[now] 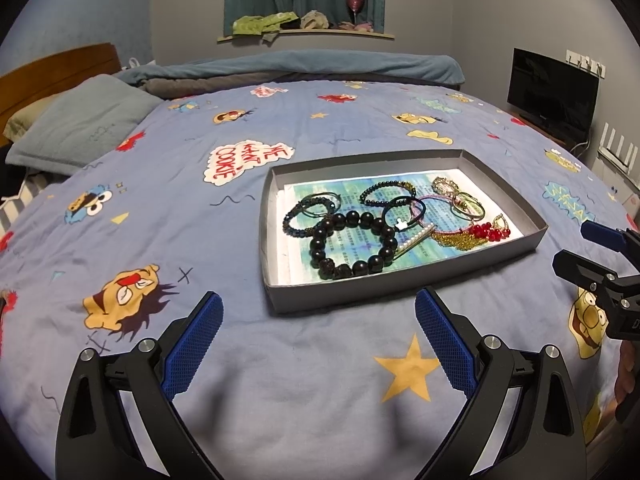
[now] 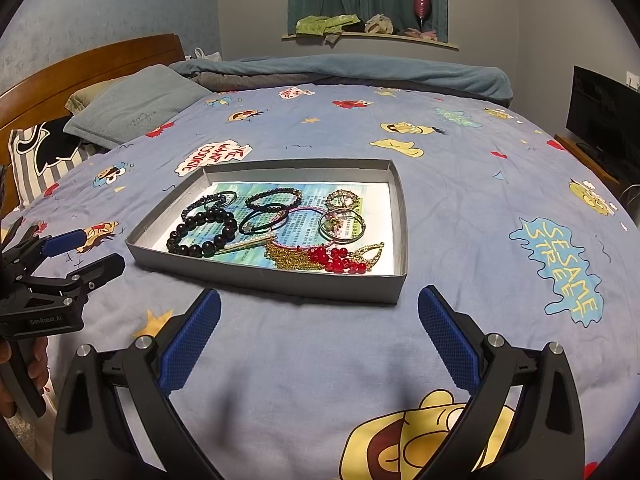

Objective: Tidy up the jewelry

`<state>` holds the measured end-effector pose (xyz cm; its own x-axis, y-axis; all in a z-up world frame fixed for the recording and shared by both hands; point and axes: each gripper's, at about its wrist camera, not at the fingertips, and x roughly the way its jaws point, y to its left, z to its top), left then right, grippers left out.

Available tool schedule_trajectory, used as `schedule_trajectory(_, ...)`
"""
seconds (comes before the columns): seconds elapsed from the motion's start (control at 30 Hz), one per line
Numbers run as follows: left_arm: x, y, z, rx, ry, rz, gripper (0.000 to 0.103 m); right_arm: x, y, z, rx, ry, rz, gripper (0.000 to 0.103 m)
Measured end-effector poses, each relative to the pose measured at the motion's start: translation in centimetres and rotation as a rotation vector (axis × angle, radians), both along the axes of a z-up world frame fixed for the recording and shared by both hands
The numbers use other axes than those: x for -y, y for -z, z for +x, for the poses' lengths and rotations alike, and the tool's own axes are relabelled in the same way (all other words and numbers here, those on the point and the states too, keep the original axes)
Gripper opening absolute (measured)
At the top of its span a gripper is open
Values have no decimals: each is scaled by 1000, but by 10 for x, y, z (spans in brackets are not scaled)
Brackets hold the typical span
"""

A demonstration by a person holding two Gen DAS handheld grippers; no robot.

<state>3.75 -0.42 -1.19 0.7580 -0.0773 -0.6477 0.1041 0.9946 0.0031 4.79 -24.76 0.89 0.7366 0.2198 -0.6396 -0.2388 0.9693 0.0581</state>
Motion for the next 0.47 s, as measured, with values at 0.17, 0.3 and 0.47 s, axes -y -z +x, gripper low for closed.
schedule_trajectory(0.17,-2,-2,-1,29,6,12,96,0,0,0,-1,-1,-4,98)
schedule_trajectory(0.3,-2,0,3,-3,0,15,96,-1,1,1,-2,0,-5,98)
schedule_trajectory(0.47,-6,4,7,-24,-9,8,97,1,1,4,10,11,-4,98)
